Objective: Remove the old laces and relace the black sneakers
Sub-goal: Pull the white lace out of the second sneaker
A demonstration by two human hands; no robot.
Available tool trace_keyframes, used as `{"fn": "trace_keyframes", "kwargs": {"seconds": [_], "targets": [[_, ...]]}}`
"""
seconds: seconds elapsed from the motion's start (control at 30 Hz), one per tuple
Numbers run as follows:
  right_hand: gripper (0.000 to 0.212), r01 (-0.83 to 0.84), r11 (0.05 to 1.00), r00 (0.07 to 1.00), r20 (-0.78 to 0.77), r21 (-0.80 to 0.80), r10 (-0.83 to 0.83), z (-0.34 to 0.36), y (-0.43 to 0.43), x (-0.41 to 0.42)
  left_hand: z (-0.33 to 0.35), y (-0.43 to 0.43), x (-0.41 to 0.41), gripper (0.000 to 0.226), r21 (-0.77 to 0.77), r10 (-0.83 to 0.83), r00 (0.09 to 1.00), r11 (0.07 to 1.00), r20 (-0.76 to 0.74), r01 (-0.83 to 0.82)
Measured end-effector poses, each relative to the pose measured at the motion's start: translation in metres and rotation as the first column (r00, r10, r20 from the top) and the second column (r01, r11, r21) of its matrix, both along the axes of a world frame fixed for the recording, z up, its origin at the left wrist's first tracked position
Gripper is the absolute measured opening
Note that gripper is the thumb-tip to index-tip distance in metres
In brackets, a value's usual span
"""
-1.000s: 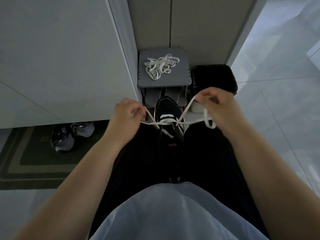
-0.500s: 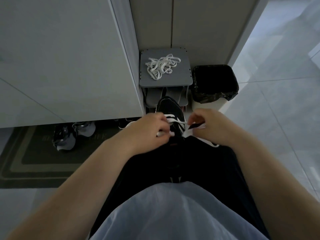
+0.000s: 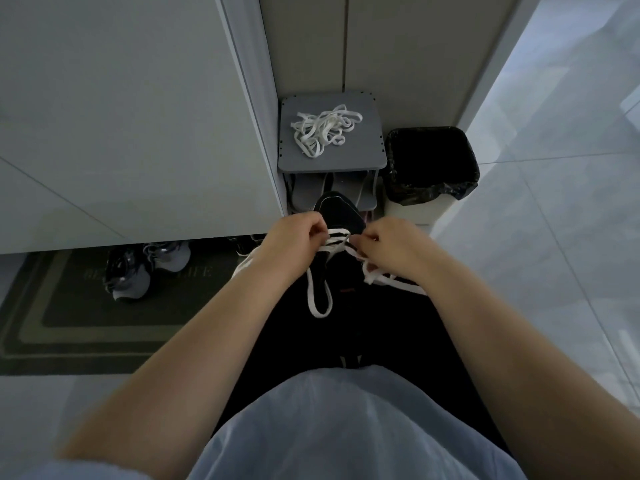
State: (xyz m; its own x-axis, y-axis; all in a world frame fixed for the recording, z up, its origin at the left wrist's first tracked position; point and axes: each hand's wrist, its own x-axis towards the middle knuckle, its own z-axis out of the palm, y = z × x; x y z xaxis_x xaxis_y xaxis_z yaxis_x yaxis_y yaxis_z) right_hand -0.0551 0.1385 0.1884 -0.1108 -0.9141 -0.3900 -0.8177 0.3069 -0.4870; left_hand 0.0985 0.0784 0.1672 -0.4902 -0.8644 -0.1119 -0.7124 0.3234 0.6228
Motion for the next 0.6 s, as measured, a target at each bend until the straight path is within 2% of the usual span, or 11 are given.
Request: {"fn": "trace_keyframes", "kwargs": {"seconds": [0.13, 0.33, 0.43, 0.53, 0.6], "targets": [[0.019, 0.090, 0.994, 0.996, -0.013, -0.058, -0.091, -0.010, -0.012, 0.000, -0.006, 0.001, -0.008, 0.016, 0.069, 0.054, 0.997, 0.996, 0.060, -0.058], [0.013, 0.089, 0.996, 0.995, -0.034, -0.001, -0.089, -0.015, -0.023, 0.012, 0.001, 0.000, -0.018, 0.012, 0.111, 0.009, 0.969, 0.993, 0.248, -0.038], [0.004, 0.103, 0.994, 0.992, -0.077, -0.018, -0.104, -0.020, -0.027, 0.016, 0.001, 0.000, -0.019, 0.006, 0.076, -0.048, 0.971, 0.997, 0.235, 0.031], [0.013, 0.080, 0.996, 0.988, -0.129, -0.036, -0.084, -0.024, -0.029, 0.021, 0.001, 0.001, -0.016, 0.006, -0.013, -0.111, 0.973, 0.993, 0.204, 0.116], [0.014, 0.061, 0.997, 0.992, -0.104, -0.057, -0.067, -0.021, -0.028, 0.019, 0.005, 0.002, -0.014, 0.008, -0.015, -0.127, 0.979, 0.991, 0.157, 0.131]]}}
